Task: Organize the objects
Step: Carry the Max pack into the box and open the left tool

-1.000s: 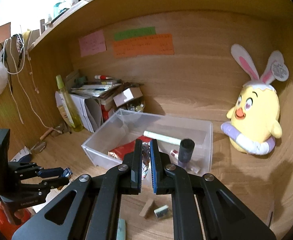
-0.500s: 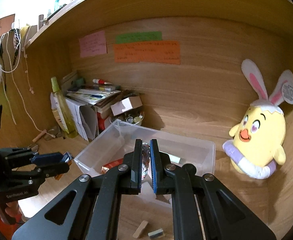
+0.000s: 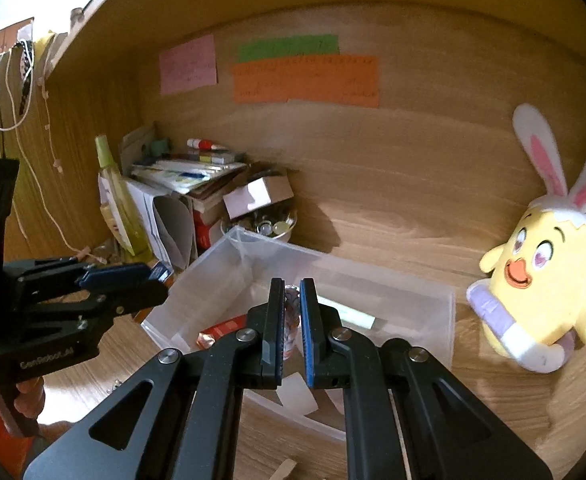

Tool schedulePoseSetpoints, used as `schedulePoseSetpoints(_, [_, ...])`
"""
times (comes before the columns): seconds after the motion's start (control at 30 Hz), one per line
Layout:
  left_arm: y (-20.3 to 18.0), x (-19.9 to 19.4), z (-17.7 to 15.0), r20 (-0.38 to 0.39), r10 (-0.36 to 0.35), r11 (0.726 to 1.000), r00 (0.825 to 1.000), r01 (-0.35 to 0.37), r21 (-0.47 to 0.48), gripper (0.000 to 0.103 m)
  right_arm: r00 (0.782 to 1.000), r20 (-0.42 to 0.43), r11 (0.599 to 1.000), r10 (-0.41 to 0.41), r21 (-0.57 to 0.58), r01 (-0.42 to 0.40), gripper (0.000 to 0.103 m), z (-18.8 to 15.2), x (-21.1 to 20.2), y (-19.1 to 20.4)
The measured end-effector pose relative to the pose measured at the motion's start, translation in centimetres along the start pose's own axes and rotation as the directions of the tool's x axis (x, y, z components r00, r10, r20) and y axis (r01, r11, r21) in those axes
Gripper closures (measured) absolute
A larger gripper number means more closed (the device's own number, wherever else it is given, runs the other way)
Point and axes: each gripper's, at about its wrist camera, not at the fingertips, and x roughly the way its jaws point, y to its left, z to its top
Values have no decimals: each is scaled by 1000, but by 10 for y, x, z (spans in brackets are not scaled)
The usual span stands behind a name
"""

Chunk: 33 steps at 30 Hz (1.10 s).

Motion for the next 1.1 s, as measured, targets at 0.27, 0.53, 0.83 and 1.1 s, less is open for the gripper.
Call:
schedulePoseSetpoints(0.27, [2, 24, 5, -29, 7, 1000, 1000, -7, -3, 76, 996, -67, 999, 51, 0, -52, 96, -10, 27, 3])
schedulePoseSetpoints(0.53, [4, 47, 2, -69, -3, 1000, 998, 3, 0, 76, 986, -153, 998, 59, 4, -59, 96, -21, 49, 1])
schedulePoseSetpoints(0.83, [0, 53, 1, -84, -1, 1000, 996, 2, 13, 75, 982, -188, 1000, 3, -4, -4, 96, -24, 58, -2])
schedulePoseSetpoints(1.1, [-5, 37, 0, -58, -14, 1000, 998, 15, 17, 61, 990, -138, 1000, -11, -15, 9, 66, -17, 41, 4])
